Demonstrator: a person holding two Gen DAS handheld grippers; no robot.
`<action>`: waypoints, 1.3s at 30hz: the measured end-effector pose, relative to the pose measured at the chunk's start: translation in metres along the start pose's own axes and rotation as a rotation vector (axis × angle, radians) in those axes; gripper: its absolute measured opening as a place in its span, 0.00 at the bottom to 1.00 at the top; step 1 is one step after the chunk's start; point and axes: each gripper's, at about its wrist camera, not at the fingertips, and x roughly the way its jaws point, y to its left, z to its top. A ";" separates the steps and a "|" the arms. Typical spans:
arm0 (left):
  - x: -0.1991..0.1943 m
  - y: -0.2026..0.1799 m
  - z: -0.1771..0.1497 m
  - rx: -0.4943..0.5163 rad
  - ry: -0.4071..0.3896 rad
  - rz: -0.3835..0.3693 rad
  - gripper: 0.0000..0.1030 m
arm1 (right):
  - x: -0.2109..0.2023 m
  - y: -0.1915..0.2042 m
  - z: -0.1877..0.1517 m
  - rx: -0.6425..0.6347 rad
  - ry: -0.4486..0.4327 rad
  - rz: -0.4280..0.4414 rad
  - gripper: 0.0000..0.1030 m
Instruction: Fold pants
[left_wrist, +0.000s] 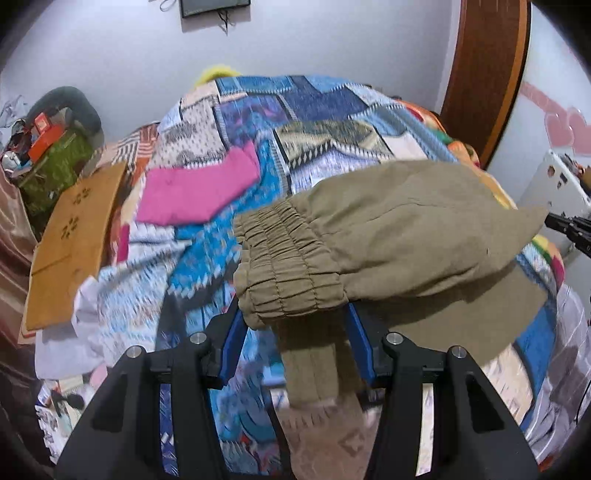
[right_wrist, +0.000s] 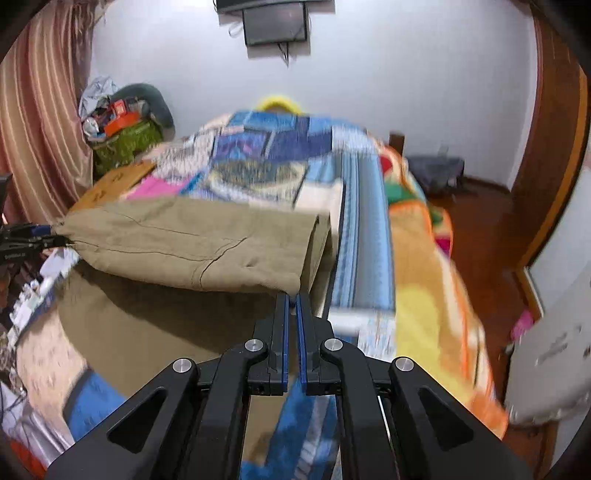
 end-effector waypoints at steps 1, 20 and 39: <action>0.002 -0.001 -0.005 0.001 0.011 0.001 0.49 | 0.001 -0.001 -0.009 0.007 0.015 0.002 0.03; -0.039 0.003 -0.004 -0.063 -0.036 0.043 0.57 | -0.028 0.020 -0.057 0.035 0.020 -0.010 0.21; 0.007 -0.117 0.000 0.264 0.037 -0.127 0.65 | 0.047 0.130 -0.037 -0.272 0.086 0.231 0.38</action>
